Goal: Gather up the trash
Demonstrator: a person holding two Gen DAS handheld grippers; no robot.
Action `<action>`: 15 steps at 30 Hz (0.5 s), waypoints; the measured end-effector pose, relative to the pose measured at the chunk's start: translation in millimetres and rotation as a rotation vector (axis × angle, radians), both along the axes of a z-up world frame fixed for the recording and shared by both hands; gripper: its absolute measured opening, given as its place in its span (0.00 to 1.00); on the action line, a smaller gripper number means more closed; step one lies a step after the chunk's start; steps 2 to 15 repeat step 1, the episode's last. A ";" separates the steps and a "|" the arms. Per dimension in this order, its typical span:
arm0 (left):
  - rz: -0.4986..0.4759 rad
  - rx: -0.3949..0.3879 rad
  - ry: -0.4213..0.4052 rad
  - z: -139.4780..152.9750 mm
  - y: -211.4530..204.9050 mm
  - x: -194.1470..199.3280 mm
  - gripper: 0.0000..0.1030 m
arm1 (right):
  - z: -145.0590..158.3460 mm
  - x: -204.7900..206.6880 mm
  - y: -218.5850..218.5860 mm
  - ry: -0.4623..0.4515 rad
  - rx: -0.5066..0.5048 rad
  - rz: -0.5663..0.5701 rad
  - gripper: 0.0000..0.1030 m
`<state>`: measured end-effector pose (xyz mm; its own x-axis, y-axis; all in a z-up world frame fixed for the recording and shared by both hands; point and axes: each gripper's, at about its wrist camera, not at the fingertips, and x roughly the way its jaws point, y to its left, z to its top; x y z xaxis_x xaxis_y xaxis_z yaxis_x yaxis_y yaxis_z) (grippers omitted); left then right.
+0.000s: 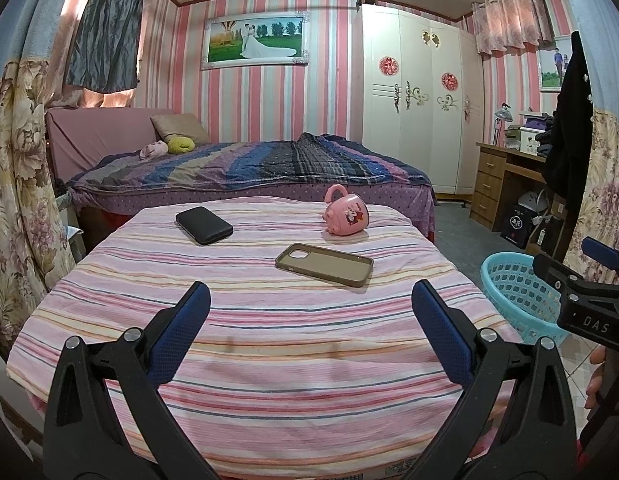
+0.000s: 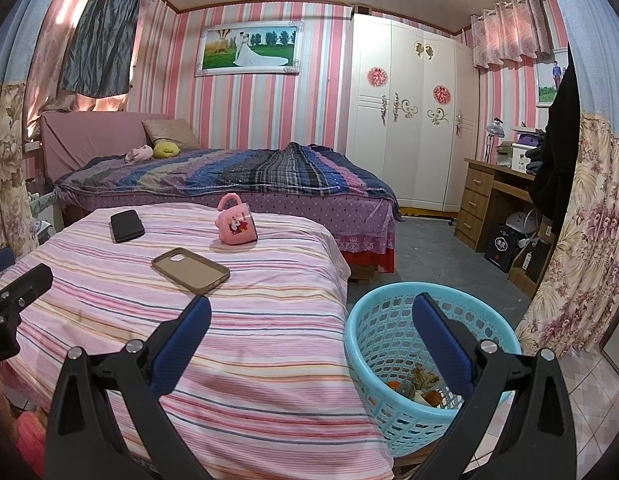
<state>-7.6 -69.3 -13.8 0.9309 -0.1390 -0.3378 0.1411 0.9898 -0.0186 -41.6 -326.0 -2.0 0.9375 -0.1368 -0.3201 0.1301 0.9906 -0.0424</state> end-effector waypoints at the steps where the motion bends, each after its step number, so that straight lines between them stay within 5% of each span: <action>1: 0.000 0.001 0.001 -0.3 0.0 -0.1 0.95 | 0.1 0.1 -0.9 0.001 0.001 0.000 0.95; 15: 0.000 0.001 0.001 -0.3 0.0 -0.1 0.95 | 0.1 0.1 -0.9 0.001 0.001 0.000 0.95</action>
